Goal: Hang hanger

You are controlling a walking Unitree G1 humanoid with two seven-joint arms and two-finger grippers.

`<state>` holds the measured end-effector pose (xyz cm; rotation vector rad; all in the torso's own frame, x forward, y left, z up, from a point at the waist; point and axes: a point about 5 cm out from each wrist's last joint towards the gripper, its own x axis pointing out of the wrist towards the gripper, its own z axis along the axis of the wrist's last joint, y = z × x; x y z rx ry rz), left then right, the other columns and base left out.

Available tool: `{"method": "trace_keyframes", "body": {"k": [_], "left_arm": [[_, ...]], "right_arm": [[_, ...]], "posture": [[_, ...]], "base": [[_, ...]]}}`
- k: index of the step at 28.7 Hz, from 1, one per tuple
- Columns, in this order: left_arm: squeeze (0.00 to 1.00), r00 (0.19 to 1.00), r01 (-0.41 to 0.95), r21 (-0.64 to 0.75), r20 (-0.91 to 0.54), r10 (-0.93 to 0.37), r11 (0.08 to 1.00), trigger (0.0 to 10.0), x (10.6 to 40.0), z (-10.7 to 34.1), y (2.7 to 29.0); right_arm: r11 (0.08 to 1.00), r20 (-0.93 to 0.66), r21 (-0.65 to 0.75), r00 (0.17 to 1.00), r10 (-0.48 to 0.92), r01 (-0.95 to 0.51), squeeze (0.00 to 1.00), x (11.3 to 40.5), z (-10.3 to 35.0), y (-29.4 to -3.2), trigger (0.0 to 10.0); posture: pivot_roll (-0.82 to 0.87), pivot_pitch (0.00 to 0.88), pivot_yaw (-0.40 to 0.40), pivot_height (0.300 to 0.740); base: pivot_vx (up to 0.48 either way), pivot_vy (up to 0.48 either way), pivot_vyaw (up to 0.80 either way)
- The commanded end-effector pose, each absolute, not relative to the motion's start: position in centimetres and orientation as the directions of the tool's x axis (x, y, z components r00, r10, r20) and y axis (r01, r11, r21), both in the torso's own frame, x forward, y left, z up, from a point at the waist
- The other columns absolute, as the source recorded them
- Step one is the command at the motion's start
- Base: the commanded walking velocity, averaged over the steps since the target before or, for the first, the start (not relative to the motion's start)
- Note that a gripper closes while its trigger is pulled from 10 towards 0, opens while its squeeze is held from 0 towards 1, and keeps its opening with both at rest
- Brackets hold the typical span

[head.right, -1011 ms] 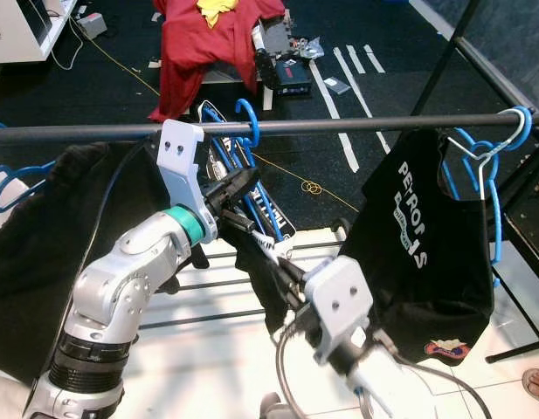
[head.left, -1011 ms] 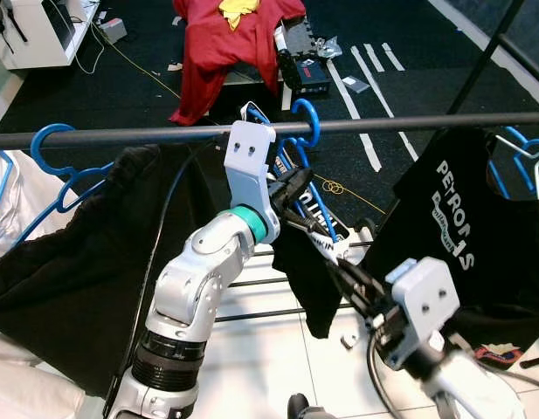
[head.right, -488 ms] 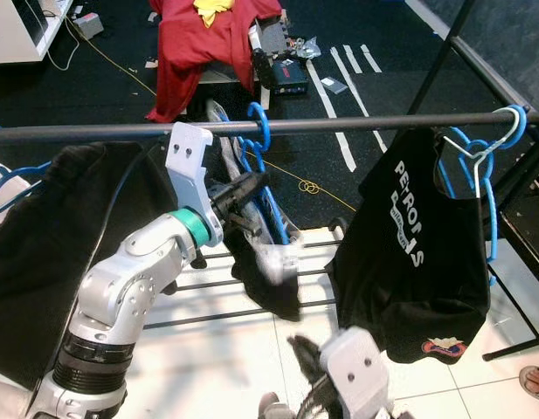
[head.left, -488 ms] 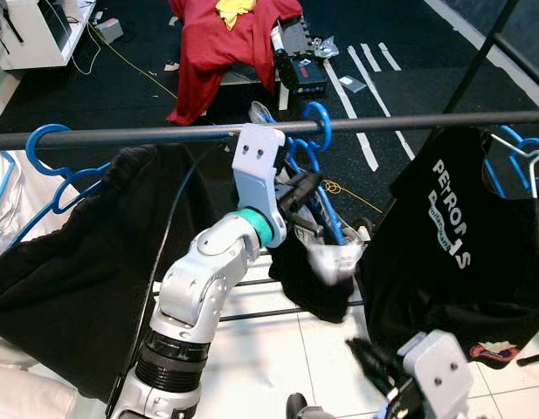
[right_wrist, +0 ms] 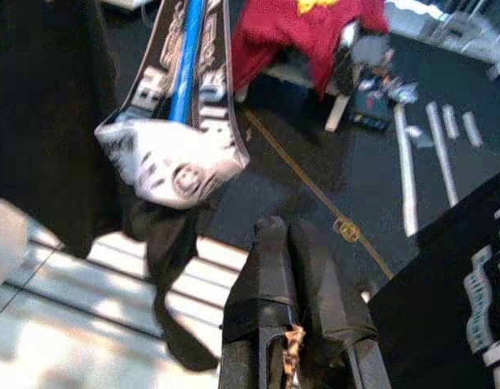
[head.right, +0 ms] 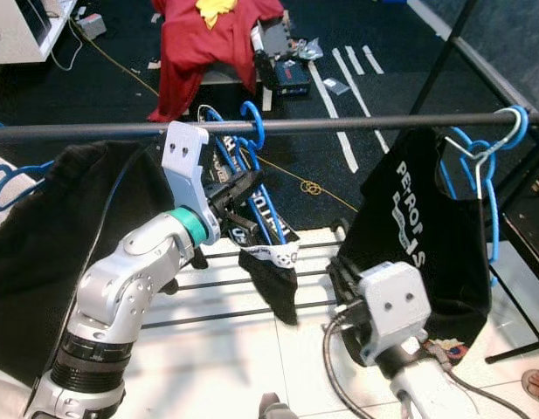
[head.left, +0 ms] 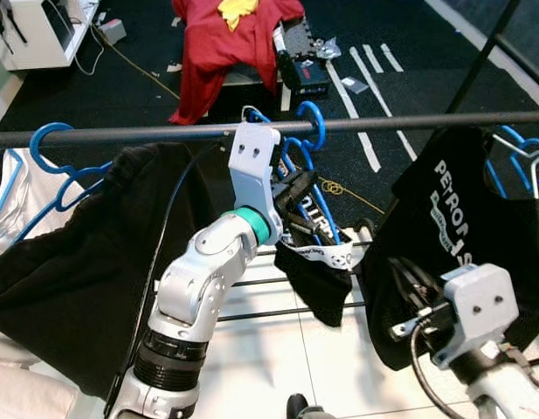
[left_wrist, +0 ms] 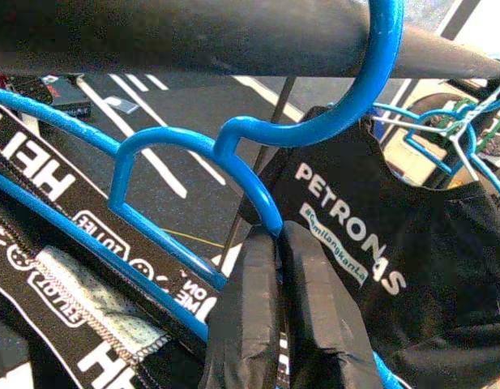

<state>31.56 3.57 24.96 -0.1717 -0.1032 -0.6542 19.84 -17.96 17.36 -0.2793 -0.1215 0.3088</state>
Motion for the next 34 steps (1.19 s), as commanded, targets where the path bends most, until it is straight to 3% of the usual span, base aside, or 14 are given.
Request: {"method": "trace_keyframes", "body": {"k": [1, 3, 4, 8, 13, 25, 26, 27, 28, 29, 30, 32, 33, 34], "left_arm": [[0.00, 0.786, 0.617, -0.121, 0.154, -0.599, 0.778, 0.0, 31.5, 24.9, 3.4], [0.00, 0.787, 0.615, -0.122, 0.154, -0.597, 0.779, 0.0, 31.4, 24.9, 3.5], [0.00, 0.788, 0.614, -0.122, 0.154, -0.597, 0.779, 0.0, 31.4, 24.9, 3.5], [0.00, 0.788, 0.613, -0.124, 0.153, -0.596, 0.780, 0.0, 31.4, 24.9, 3.4], [0.00, 0.786, 0.616, -0.125, 0.154, -0.598, 0.778, 0.0, 31.4, 24.9, 3.3], [0.00, 0.786, 0.616, -0.120, 0.155, -0.598, 0.779, 0.0, 31.4, 25.1, 3.5], [0.00, 0.788, 0.614, -0.120, 0.154, -0.596, 0.781, 0.0, 31.4, 25.1, 3.5], [0.00, 0.788, 0.614, -0.120, 0.154, -0.596, 0.781, 0.0, 31.4, 25.1, 3.5], [0.00, 0.790, 0.611, -0.119, 0.154, -0.594, 0.782, 0.0, 31.4, 25.1, 3.6], [0.00, 0.790, 0.611, -0.119, 0.154, -0.594, 0.782, 0.0, 31.4, 25.1, 3.6], [0.00, 0.794, 0.606, -0.120, 0.154, -0.589, 0.786, 0.0, 31.4, 25.0, 3.7], [0.00, 0.794, 0.606, -0.120, 0.154, -0.589, 0.786, 0.0, 31.4, 25.0, 3.7], [0.00, 0.795, 0.605, -0.120, 0.154, -0.587, 0.787, 0.0, 31.4, 25.0, 3.7], [0.00, 0.795, 0.605, -0.120, 0.154, -0.587, 0.787, 0.0, 31.4, 25.0, 3.7]], "right_arm": [[0.907, 0.046, -0.279, 0.939, 0.340, -0.315, 0.70, 19.6, 16.8, -17.6, 10.0], [0.903, 0.036, -0.274, 0.935, 0.354, -0.331, 0.70, 19.5, 16.4, -17.4, 10.0], [0.898, 0.021, -0.252, 0.926, 0.377, -0.360, 1.00, 19.2, 16.0, -17.1, 10.0], [0.887, -0.082, -0.209, 0.911, 0.404, -0.412, 1.00, 17.5, 13.3, -16.6, 10.0], [0.895, -0.121, -0.200, 0.916, 0.382, -0.399, 1.00, 17.6, 12.2, -16.8, 10.0], [0.880, -0.070, -0.209, 0.904, 0.421, -0.426, 1.00, 20.7, 12.2, -15.8, 10.0], [0.877, -0.063, -0.215, 0.902, 0.426, -0.429, 0.69, 21.0, 12.3, -15.8, 10.0], [0.877, -0.063, -0.215, 0.902, 0.426, -0.429, 0.69, 21.0, 12.3, -15.8, 10.0], [0.874, -0.059, -0.221, 0.900, 0.431, -0.433, 0.00, 21.1, 12.3, -15.7, 10.0], [0.874, -0.059, -0.221, 0.900, 0.431, -0.433, 0.00, 21.1, 12.3, -15.7, 10.0], [0.873, -0.033, -0.244, 0.903, 0.428, -0.423, 0.00, 21.7, 12.8, -15.8, 4.3], [0.873, -0.033, -0.244, 0.903, 0.428, -0.423, 0.00, 21.7, 12.8, -15.8, 4.3], [0.876, -0.024, -0.250, 0.907, 0.421, -0.413, 0.00, 22.0, 12.9, -15.9, 0.0], [0.876, -0.024, -0.250, 0.907, 0.421, -0.413, 0.00, 22.0, 12.9, -15.9, 0.0]], "posture": [[-0.17, 0.181, 0.072, 0.740], [-0.17, 0.184, 0.071, 0.740], [-0.16, 0.184, 0.071, 0.740], [-0.17, 0.189, 0.071, 0.740], [-0.17, 0.190, 0.075, 0.740], [-0.14, 0.188, 0.085, 0.740], [-0.14, 0.188, 0.085, 0.740], [-0.14, 0.188, 0.085, 0.740], [-0.14, 0.188, 0.085, 0.740], [-0.14, 0.188, 0.085, 0.740], [-0.14, 0.188, 0.080, 0.740], [-0.14, 0.188, 0.080, 0.740], [-0.14, 0.188, 0.080, 0.740], [-0.14, 0.188, 0.080, 0.740]], "base": [[0.000, 0.000, 0.00], [0.000, 0.000, 0.00], [0.000, 0.000, 0.00], [0.000, 0.000, 0.00], [0.000, 0.000, 0.00], [0.000, 0.000, 0.00], [0.000, 0.000, 0.00], [0.000, 0.000, 0.00], [0.000, 0.000, 0.00], [0.000, 0.000, 0.00], [0.000, 0.000, 0.00], [0.000, 0.000, 0.00], [0.000, 0.000, 0.00], [0.000, 0.000, 0.00]]}}
